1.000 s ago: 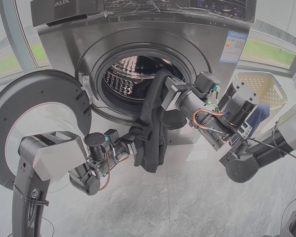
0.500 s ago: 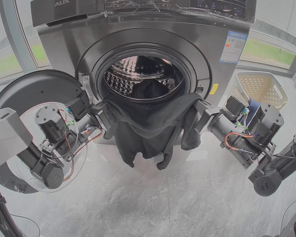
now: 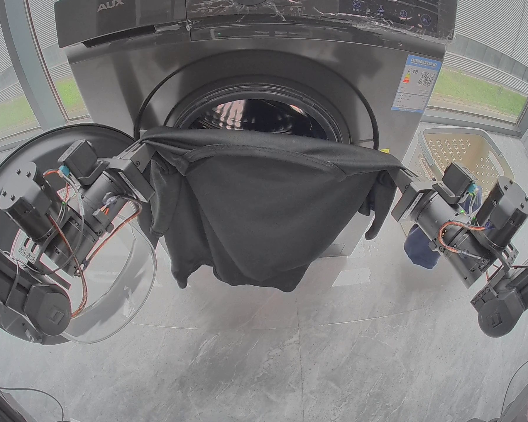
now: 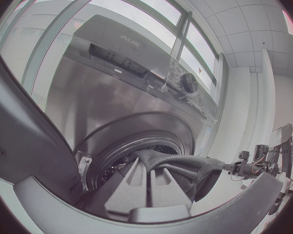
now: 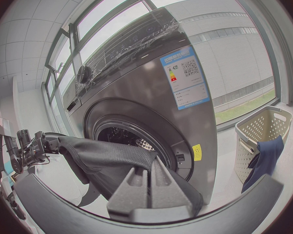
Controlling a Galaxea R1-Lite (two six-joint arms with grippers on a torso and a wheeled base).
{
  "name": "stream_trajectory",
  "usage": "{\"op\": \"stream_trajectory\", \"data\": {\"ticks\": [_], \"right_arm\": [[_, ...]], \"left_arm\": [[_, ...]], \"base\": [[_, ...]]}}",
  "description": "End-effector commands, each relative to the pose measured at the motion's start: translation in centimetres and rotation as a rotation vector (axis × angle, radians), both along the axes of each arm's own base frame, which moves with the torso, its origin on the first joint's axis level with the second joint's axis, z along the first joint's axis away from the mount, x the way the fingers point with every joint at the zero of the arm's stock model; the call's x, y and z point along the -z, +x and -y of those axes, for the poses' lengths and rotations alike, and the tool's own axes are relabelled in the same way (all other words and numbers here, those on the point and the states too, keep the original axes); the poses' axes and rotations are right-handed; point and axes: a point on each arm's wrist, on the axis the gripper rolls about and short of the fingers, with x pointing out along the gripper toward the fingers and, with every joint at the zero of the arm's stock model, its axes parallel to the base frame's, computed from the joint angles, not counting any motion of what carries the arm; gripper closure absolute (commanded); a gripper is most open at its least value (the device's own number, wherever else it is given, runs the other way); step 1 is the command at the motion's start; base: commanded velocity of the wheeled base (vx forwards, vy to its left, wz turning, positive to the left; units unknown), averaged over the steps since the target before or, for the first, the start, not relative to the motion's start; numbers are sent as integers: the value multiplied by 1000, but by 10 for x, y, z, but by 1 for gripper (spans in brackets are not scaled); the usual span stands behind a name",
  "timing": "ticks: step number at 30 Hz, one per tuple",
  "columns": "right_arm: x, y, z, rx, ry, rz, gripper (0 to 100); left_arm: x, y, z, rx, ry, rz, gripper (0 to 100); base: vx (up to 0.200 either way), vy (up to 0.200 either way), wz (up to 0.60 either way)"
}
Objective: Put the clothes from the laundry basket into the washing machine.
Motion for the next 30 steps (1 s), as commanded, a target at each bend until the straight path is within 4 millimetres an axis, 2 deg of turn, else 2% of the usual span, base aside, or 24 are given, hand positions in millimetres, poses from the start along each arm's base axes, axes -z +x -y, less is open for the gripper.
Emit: {"op": "stream_trajectory", "data": {"ticks": [1, 10, 19, 21, 25, 27, 28, 30], "right_arm": [[-6, -3, 4, 9, 8, 21, 100], [-10, -4, 5, 8, 15, 31, 100], [-5, -6, 1, -12, 12, 9, 100], [6, -12, -5, -38, -2, -29, 100], [22, -16, -10, -59, -34, -86, 100], [35, -29, -17, -105, -64, -135, 100], [36, -29, -18, -109, -66, -141, 0], [59, -36, -26, -143, -110, -232, 0]], "left_arm": [[-12, -9, -2, 3, -14, 41, 100], [-6, -10, 2, 18, -3, 19, 100], [12, -13, 43, 148, 24, -36, 100], [17, -10, 62, 195, 30, -41, 100], [23, -3, 70, 205, 37, -52, 100], [18, 1, 72, 204, 25, -30, 100], [18, 2, 72, 204, 24, -28, 100], [12, 3, 72, 199, 14, -8, 100]], "base": [[0, 0, 0], [0, 0, 0], [0, 0, 0], [0, 0, 0], [0, 0, 0], [0, 0, 0], [0, 0, 0], [0, 0, 0]]}}
